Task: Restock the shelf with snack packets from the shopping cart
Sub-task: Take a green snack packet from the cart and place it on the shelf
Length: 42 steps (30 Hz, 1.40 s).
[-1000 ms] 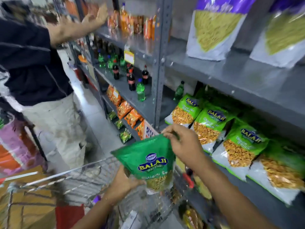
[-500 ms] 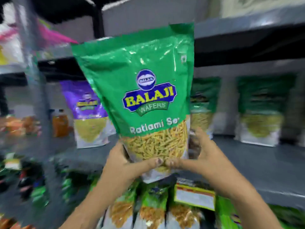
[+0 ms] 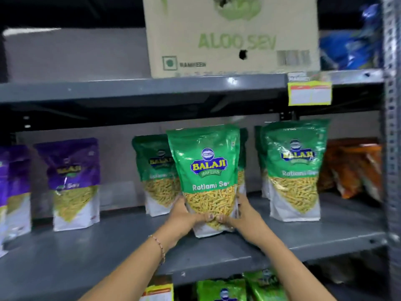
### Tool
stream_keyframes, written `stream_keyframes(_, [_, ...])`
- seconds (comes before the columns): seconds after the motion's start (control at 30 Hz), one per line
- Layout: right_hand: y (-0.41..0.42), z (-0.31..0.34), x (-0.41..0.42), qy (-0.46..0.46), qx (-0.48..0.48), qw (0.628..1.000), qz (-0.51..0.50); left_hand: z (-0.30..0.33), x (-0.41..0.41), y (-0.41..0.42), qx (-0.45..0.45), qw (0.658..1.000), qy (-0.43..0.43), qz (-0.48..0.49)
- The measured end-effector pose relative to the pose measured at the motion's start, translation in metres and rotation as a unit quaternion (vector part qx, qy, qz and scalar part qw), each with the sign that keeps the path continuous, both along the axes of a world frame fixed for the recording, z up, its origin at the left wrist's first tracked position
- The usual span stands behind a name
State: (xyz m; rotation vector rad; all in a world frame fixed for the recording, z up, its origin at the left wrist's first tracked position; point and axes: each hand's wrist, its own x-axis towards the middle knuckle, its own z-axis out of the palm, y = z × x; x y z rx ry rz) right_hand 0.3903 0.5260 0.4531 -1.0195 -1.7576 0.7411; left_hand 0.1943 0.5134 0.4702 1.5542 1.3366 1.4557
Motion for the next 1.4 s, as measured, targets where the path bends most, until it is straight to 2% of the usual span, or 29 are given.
stream_keyframes(0.13, [0.008,0.009,0.0,-0.024,-0.048,0.998,-0.019,0.005,0.007,0.013,-0.012,1.0,-0.002,-0.026])
stream_keyframes(0.43, [0.022,0.008,0.0,-0.015,-0.062,0.997,-0.038,0.003,0.016,0.032,-0.027,0.999,-0.017,-0.037])
stream_keyframes(0.6, [0.013,0.01,0.0,-0.014,-0.049,0.998,-0.049,0.005,0.014,0.017,-0.048,0.997,0.039,-0.038])
stream_keyframes(0.67, [0.005,0.01,-0.007,-0.009,0.004,0.997,-0.071,0.004,0.002,0.002,-0.029,0.999,0.034,-0.006])
stream_keyframes(0.77, [-0.034,0.013,-0.03,0.014,0.128,0.985,-0.111,0.005,-0.023,-0.049,0.015,0.999,-0.048,0.019])
stream_keyframes(0.87, [-0.088,0.002,-0.079,0.054,0.214,0.975,-0.041,-0.016,-0.062,-0.125,0.028,0.986,-0.155,0.055])
stream_keyframes(0.97, [-0.14,-0.035,-0.144,0.031,0.282,0.954,0.093,-0.059,-0.111,-0.211,0.022,0.953,-0.269,0.136])
stream_keyframes(1.07, [-0.186,-0.104,-0.217,-0.047,0.257,0.923,0.283,-0.136,-0.163,-0.304,-0.049,0.905,-0.298,0.299])
stream_keyframes(1.13, [-0.211,-0.153,-0.249,-0.106,0.217,0.897,0.37,-0.184,-0.177,-0.359,-0.124,0.879,-0.274,0.369])
stream_keyframes(1.2, [-0.242,-0.208,-0.285,-0.181,0.178,0.848,0.465,-0.243,-0.186,-0.426,-0.214,0.853,-0.227,0.418])
stream_keyframes(1.23, [-0.258,-0.234,-0.3,-0.232,0.149,0.815,0.509,-0.277,-0.189,-0.459,-0.264,0.839,-0.195,0.434])
stream_keyframes(1.3, [-0.289,-0.287,-0.327,-0.322,0.115,0.736,0.584,-0.376,-0.201,-0.527,-0.405,0.774,-0.178,0.453])
stream_keyframes(1.37, [-0.318,-0.333,-0.35,-0.417,0.099,0.642,0.636,-0.443,-0.196,-0.578,-0.499,0.695,-0.219,0.469])
stream_keyframes(1.4, [-0.329,-0.349,-0.359,-0.451,0.103,0.605,0.648,-0.459,-0.191,-0.59,-0.517,0.667,-0.247,0.477])
